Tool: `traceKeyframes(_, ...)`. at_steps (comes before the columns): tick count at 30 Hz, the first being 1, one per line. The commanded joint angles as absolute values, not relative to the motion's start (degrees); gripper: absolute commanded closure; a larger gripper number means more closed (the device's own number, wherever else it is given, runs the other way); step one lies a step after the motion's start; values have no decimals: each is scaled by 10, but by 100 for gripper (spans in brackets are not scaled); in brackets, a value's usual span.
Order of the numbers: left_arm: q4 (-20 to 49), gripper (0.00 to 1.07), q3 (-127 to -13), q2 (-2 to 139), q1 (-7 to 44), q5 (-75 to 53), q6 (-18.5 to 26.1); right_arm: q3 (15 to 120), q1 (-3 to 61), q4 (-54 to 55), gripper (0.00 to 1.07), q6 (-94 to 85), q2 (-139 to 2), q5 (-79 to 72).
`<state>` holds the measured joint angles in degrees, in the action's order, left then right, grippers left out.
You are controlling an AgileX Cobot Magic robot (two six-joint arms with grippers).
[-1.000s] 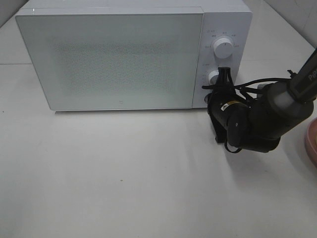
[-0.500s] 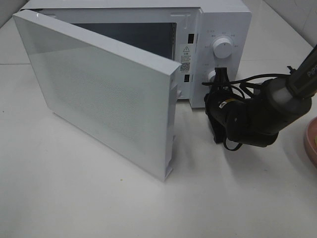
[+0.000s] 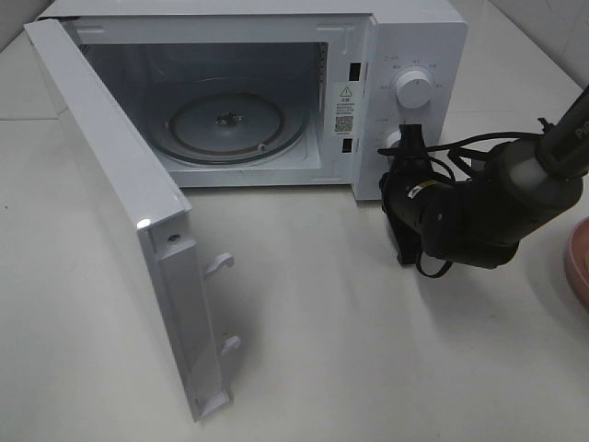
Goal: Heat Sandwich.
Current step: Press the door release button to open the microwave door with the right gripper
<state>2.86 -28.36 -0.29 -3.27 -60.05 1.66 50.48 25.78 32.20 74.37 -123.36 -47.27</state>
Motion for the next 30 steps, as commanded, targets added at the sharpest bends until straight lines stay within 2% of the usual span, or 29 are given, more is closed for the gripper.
traceKeyframes(1,29,10,-282,-18,-34,-594,16,568,229,277,107,740,-1233,-570)
traceKeyframes(11,29,10,-282,-18,-34,-594,16,552,229,270,107,749,-1212,-520)
traceKeyframes(30,29,10,-282,-18,-34,-594,16,414,230,213,107,771,-1129,-444)
